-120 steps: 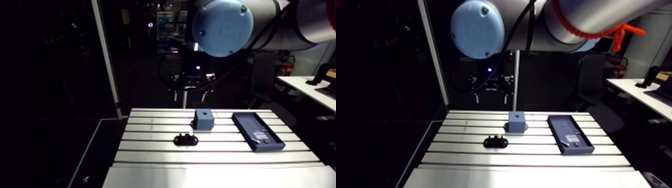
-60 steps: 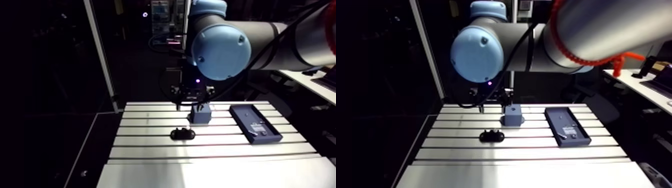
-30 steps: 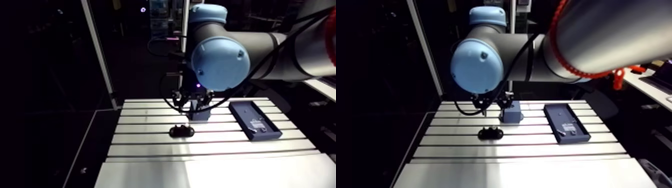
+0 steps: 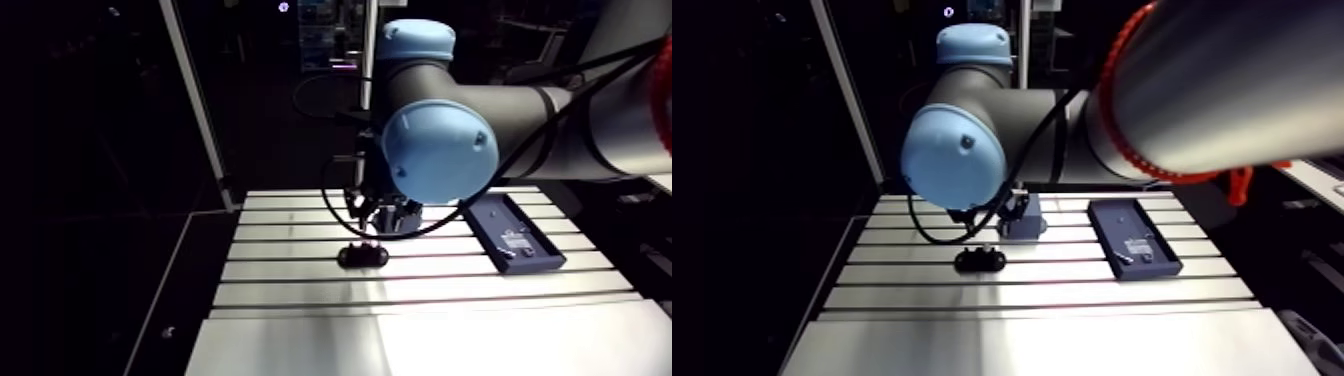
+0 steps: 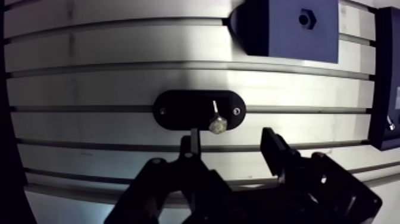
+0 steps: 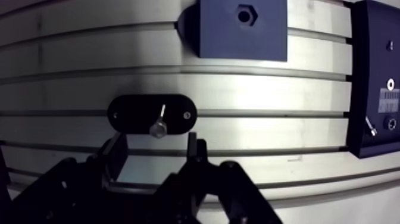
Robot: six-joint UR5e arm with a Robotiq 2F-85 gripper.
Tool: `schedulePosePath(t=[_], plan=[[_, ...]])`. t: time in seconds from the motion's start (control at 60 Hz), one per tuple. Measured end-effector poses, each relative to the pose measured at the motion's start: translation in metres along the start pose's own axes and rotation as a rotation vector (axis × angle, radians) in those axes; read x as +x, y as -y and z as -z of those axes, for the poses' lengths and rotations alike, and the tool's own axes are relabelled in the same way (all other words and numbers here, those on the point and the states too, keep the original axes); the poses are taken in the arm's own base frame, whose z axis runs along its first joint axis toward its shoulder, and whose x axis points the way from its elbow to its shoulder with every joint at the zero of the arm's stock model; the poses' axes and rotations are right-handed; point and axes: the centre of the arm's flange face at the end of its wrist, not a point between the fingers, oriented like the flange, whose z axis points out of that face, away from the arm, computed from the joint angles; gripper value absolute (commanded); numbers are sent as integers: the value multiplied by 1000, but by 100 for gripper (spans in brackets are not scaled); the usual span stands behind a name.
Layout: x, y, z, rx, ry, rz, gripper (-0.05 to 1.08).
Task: Pick up the M10 bolt and insert it into the hex recess until seated.
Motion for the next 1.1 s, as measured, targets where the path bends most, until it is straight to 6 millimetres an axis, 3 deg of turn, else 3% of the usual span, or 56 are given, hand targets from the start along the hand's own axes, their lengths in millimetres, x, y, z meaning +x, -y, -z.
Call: schedulePosePath(t=[1.1], plan=[[-9, 1, -26, 10, -28, 40, 38]])
